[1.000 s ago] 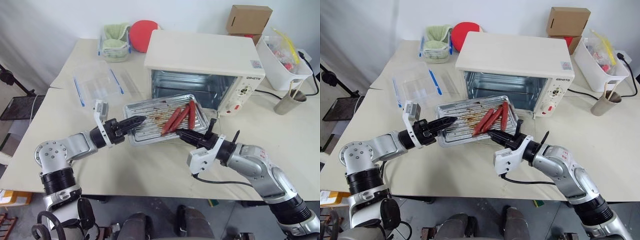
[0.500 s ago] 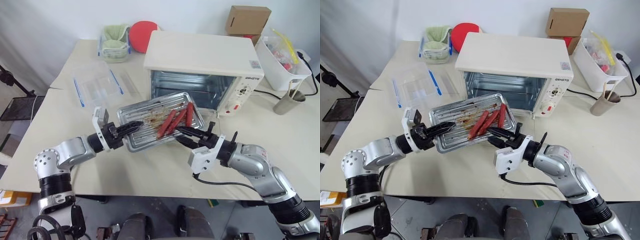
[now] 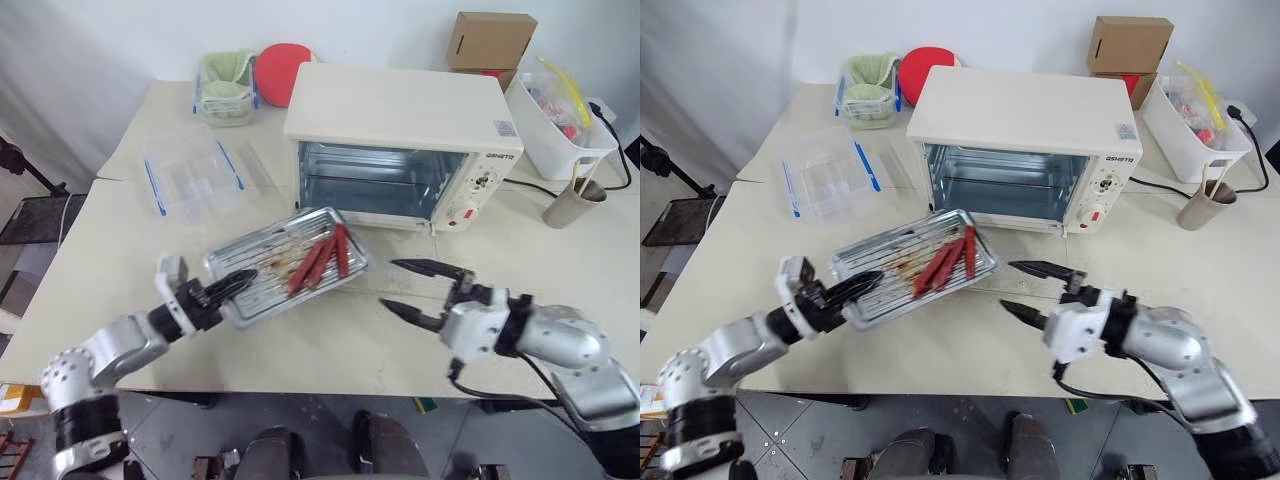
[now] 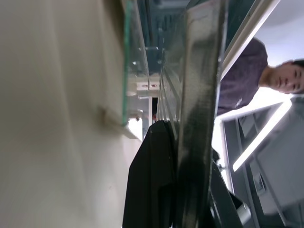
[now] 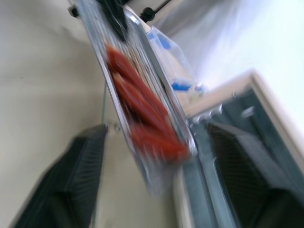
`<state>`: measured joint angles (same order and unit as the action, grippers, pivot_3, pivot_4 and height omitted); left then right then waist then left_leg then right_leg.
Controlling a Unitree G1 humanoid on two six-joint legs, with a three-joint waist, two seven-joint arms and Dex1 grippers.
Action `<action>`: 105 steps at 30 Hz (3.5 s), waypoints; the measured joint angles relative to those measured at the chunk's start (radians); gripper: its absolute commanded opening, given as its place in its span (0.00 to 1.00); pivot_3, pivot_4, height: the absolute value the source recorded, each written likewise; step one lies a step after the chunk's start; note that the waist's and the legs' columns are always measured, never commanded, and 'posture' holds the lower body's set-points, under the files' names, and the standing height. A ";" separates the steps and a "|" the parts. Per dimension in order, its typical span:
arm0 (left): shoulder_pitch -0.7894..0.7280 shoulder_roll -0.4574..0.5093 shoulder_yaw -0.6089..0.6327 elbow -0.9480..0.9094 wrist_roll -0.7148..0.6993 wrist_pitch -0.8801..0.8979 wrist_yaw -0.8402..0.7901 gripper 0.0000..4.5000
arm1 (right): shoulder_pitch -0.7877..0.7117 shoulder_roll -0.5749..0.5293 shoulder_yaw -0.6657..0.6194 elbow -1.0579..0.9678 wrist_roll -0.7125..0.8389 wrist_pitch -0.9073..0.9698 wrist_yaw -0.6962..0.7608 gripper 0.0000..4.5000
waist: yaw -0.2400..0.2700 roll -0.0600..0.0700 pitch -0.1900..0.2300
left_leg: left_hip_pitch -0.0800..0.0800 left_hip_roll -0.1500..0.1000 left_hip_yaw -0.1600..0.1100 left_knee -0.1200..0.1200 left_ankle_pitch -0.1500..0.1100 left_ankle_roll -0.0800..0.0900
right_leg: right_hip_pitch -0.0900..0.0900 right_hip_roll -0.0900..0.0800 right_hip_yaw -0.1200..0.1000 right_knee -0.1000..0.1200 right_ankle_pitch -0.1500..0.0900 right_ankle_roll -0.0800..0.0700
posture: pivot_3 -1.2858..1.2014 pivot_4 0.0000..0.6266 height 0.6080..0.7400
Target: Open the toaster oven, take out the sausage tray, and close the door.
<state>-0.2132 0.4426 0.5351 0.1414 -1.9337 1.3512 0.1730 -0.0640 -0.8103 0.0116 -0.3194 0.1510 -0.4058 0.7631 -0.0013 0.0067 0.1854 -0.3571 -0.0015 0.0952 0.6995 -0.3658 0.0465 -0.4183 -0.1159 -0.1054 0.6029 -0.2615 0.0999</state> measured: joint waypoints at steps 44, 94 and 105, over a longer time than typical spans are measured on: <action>0.575 -0.321 -0.005 -0.629 -0.009 -0.567 -0.013 0.00 | -0.310 0.165 -0.326 0.423 0.501 0.426 0.297 0.01 | 0.008 0.000 0.000 | 0.002 -0.001 -0.003 -0.001 -0.007 0.002 | 0.006 -0.015 -0.003 -0.012 -0.001 -0.003 | 0.52 0.24 1.00; -0.410 0.107 -0.517 0.126 0.706 0.136 -0.569 0.98 | 0.551 0.156 -0.563 -0.101 0.481 0.367 0.372 1.00 | 0.049 0.006 -0.003 | 0.005 -0.009 -0.003 -0.004 -0.008 -0.004 | 0.009 -0.017 0.001 -0.012 0.004 0.008 | 0.52 0.24 1.00; 0.113 0.425 -0.521 -0.250 1.345 -0.936 -1.135 0.98 | 0.435 0.126 -0.536 0.030 0.476 0.361 0.450 1.00 | 0.005 0.009 -0.001 | 0.005 -0.003 0.000 -0.016 -0.005 -0.013 | 0.001 -0.016 0.000 -0.016 -0.001 -0.001 | 0.52 0.24 1.00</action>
<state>-0.1000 0.8681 0.0137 -0.1084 -0.5888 0.4152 -0.9617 0.3711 -0.6839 -0.5249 -0.2895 0.6269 -0.0450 1.2131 0.0034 0.0152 0.1839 -0.3522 -0.0049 0.0951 0.6831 -0.3708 0.0332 -0.4175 -0.1316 -0.1050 0.5874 -0.2622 0.0984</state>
